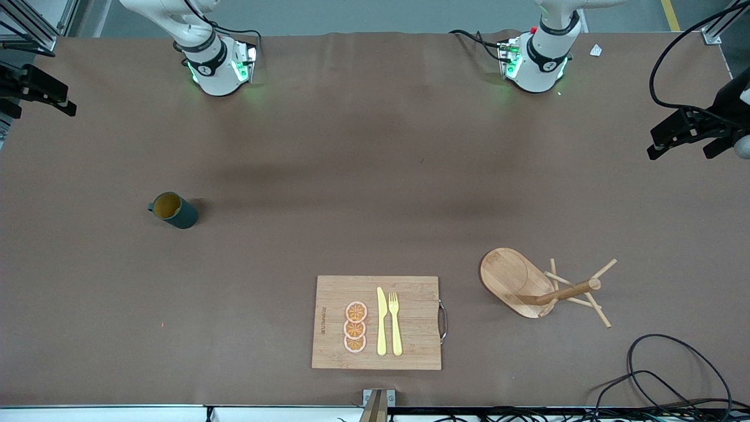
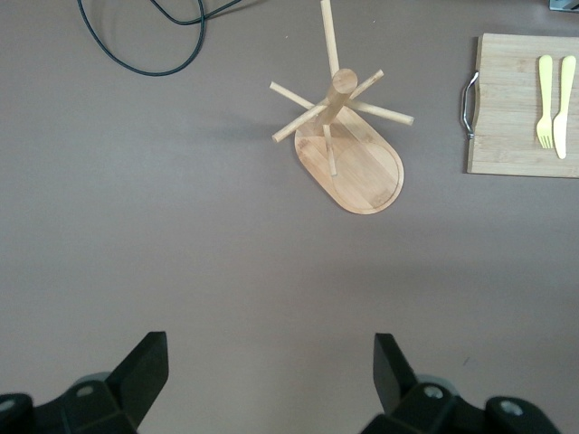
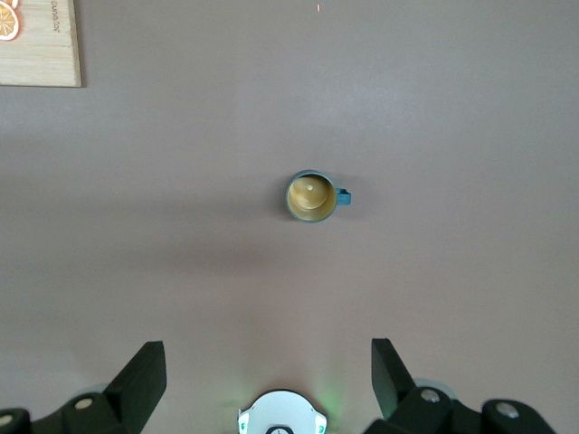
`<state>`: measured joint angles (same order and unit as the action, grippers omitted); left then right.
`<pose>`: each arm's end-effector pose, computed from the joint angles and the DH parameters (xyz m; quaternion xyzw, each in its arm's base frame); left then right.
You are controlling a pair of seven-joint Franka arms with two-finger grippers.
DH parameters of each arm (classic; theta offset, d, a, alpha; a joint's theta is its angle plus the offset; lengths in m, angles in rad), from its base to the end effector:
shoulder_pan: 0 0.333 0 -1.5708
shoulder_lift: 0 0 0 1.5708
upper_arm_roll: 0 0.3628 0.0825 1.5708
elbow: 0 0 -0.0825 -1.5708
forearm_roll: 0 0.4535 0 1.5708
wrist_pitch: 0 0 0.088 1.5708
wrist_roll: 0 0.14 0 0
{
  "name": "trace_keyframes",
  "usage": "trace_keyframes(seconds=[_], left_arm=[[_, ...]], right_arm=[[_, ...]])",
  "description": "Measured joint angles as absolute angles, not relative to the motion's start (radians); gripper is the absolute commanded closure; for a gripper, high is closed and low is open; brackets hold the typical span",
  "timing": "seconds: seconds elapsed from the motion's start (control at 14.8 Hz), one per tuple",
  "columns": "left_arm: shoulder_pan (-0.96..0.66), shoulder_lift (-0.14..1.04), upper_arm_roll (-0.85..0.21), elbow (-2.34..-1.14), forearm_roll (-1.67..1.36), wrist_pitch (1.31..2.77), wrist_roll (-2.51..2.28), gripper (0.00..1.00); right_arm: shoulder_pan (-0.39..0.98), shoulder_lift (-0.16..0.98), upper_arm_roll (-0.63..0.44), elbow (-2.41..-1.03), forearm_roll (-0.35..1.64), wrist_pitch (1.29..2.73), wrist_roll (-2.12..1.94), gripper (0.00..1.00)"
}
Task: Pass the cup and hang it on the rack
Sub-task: 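Reach the right gripper down to the teal mug and grasp its rim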
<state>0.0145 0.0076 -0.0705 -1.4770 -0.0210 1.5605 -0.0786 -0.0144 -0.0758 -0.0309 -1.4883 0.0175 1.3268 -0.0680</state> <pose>0.6272 -0.0379 0.6835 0.9992 0.0108 0.0371 0.0133 0.5648 -0.0237 0.7070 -0.9989 -0.0132 0.0422 0.0122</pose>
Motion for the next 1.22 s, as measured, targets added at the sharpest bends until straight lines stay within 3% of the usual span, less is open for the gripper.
trace_keyframes(seconds=[0.68, 1.22], left_arm=[[0.014, 0.008, -0.071, -1.477, -0.021, 1.561, -0.079, 0.0], [0.014, 0.008, -0.071, -1.478, -0.021, 1.561, -0.079, 0.0]], right_arm=[[-0.015, -0.056, -0.036, -1.491, 0.017, 1.334, -0.068, 0.0], [-0.029, 0.184, -0.044, -1.544, 0.018, 1.485, -0.199, 0.0]])
